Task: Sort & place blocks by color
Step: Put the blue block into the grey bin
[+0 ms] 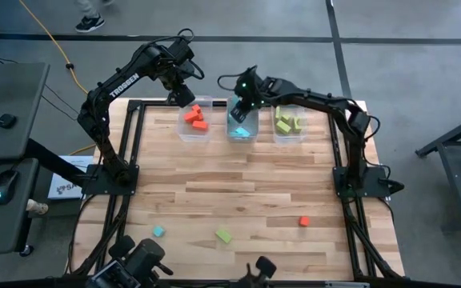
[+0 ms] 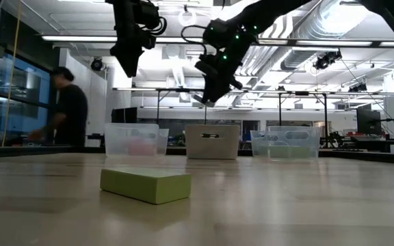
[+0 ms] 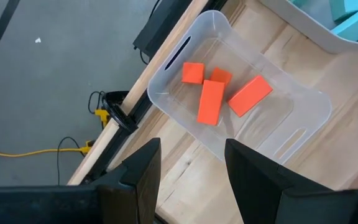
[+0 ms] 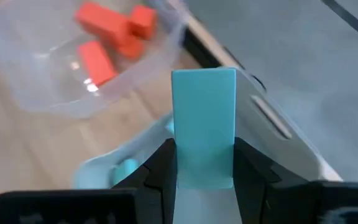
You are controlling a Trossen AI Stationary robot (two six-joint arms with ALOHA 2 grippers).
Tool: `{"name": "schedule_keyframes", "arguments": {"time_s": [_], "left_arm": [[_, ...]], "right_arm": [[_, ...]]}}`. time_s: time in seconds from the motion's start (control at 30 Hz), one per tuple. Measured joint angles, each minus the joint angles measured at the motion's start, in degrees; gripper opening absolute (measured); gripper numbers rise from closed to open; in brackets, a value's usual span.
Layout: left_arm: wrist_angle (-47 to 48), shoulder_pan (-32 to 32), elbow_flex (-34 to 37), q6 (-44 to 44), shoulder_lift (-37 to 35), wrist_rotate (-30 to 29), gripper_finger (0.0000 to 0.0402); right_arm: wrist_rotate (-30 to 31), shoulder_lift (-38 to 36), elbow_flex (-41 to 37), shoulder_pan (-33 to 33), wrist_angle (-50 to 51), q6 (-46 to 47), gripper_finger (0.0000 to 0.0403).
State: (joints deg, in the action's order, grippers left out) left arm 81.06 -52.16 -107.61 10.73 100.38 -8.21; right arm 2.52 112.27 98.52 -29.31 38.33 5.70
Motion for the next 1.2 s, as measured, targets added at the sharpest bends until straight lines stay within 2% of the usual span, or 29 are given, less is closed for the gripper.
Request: {"name": "schedule_keyframes", "arguments": {"time_s": [0.13, 0.27, 0.4, 0.67, 0.83, 0.9, 1.2], "left_arm": [[-0.05, 0.0, 0.0, -0.07, 0.0, 0.0, 0.0156], [-0.07, 0.0, 0.0, -0.07, 0.0, -0.02, 0.0156], [-0.09, 0.0, 0.0, -0.07, 0.0, -0.02, 0.0156], [-0.29, 0.0, 0.0, -0.05, 0.0, -0.07, 0.0156], [-1.43, 0.0, 0.0, 1.31, 0.0, -0.23, 0.0156], [-1.56, 0.01, 0.0, 1.44, 0.0, -0.32, 0.0156], [-1.58, 0.0, 0.0, 1.44, 0.0, -0.49, 0.0156]], "right_arm": [[-0.47, 1.57, 0.0, -2.28, 0.28, 1.33, 0.0095], [-6.16, 4.7, 0.0, -3.46, 2.78, 1.96, 0.0095], [-4.46, 6.34, 0.0, -3.45, 4.91, 1.64, 0.0095], [-4.77, 8.04, 0.0, -3.45, 6.84, 0.37, 0.0095], [-7.1, 10.64, 0.0, -3.45, 6.31, 0.22, 0.0095], [-5.9, 11.36, -0.02, -3.34, 6.9, -0.65, 0.0095], [-5.11, 11.29, -0.02, -3.32, 6.91, -2.41, 0.0095]]}}
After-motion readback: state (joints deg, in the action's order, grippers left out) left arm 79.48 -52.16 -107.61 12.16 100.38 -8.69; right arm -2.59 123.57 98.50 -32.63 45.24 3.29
